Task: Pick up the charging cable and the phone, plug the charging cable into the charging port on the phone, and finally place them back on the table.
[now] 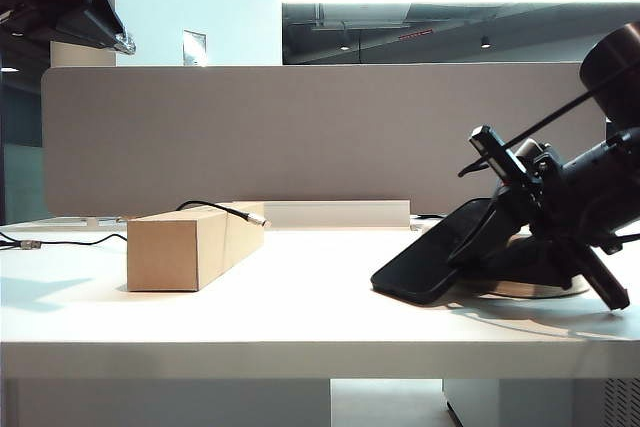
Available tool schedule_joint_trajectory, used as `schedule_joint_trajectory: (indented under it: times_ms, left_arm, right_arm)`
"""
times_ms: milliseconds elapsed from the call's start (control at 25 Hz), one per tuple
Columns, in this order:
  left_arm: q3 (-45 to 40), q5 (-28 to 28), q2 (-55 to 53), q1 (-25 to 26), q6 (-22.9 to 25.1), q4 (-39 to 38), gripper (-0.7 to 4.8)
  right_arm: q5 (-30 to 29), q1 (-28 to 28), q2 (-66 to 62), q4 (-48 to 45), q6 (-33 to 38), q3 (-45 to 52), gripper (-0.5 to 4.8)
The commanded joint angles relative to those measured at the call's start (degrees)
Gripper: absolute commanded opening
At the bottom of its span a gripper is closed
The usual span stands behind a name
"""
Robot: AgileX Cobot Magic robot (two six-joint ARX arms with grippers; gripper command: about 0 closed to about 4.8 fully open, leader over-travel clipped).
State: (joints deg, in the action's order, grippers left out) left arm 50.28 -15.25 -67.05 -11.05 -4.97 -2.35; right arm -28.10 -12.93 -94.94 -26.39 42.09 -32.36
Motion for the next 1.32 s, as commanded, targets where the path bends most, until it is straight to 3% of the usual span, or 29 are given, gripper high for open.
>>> schedule_joint_trajectory:
  times_ms: [40,599,719,839,999,1319]
  left_arm:
    - [0.4,-0.2,0.2,-0.1,0.0,0.7,-0.06]
    - [0.4,-0.3,0.2,-0.1,0.1,0.7,-0.06]
    - [0.4,-0.2,0.2,-0.1,0.1,0.7,-0.06]
    - [0.4,-0.2,0.2,-0.1,0.1,0.7,-0.06]
    - [0.4,-0.2,0.2,-0.1,0.1,0.7,-0.06]
    - [0.4,-0.7,0.2,-0.1,0.3,0.7,-0.06]
  right_arm:
    - [1.6,0.0,-0.4,-1.2,0.0,0.0,0.84]
    - [4.2,0.1,-0.4,-6.0,2.1,0.0,1.24]
    - [4.3,0.1,-0.4,-6.1,2.1,0.0,0.84]
    - [5.1,0.1,-0.4,-6.5,2.1,0.0,0.83]
    - [5.1,0.1,-0.4,-7.0,2.1,0.0,-0.04]
    - [1.8,0.1,-0.1,-10.2,2.3,0.0,-0.04]
